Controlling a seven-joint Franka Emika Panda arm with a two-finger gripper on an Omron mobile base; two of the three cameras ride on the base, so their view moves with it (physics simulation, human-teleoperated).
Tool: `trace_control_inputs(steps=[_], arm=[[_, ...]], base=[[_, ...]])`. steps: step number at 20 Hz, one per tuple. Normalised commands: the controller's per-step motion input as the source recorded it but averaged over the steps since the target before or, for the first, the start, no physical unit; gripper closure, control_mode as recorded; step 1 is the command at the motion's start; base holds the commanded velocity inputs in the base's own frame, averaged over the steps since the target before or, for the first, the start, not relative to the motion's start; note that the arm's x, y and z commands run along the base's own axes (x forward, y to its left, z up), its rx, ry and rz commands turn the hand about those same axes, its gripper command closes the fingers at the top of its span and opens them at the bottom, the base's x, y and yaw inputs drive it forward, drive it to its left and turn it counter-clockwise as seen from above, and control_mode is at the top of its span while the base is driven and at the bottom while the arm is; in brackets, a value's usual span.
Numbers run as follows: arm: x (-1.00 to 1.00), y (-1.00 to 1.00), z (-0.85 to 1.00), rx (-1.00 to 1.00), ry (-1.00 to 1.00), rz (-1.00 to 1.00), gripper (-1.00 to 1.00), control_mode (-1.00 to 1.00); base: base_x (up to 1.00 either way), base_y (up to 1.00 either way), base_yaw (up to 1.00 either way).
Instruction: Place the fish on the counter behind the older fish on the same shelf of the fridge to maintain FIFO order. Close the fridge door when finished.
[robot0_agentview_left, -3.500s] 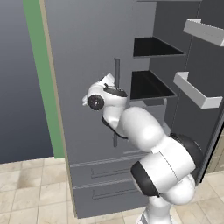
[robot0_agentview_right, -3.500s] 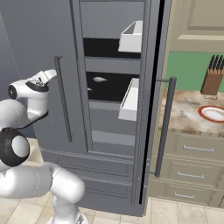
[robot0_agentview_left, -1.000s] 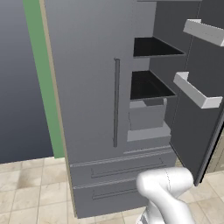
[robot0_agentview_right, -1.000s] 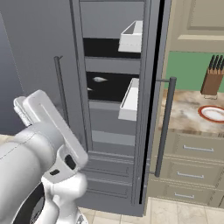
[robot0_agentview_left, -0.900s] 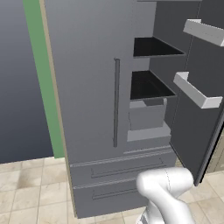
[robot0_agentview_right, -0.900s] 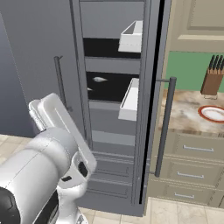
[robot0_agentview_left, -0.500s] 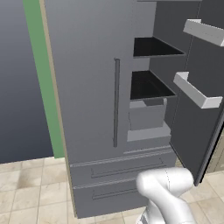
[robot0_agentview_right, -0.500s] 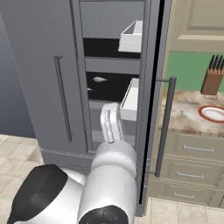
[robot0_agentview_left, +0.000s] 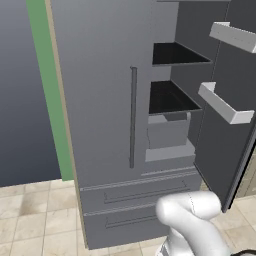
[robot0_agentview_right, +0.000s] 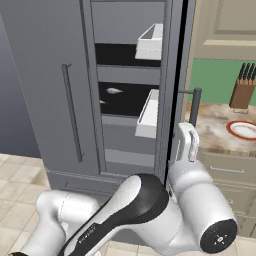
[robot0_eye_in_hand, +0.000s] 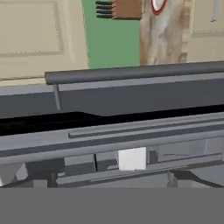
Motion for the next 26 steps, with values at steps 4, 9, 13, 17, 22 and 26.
trace_control_inputs(steps=[4,9,13,17,22,26], arm=[[0.96,-0.36,-0.42,0.21,0.00,0.21,-1.00,-1.00],[0.78,-0.29,-0.39,0.11,0.00,0.24,-1.00,-1.00],[0.45,-0.21,-0.25,0.00,0.03,0.21,-1.00,-1.00],[0.07,-0.49,-0.15,0.00,0.00,0.14,-1.00,-1.00],[0.15,-0.42,-0.15,0.00,0.00,0.14,-1.00,-1.00],[0.51,-0.08,-0.18,0.00,0.00,0.12,-1.00,-1.00]], base=[[0.00,0.00,0.00],[0.00,0.00,0.00],[0.00,0.00,0.00],[0.00,0.00,0.00],[0.00,0.00,0.00],[0.00,0.00,0.00]])
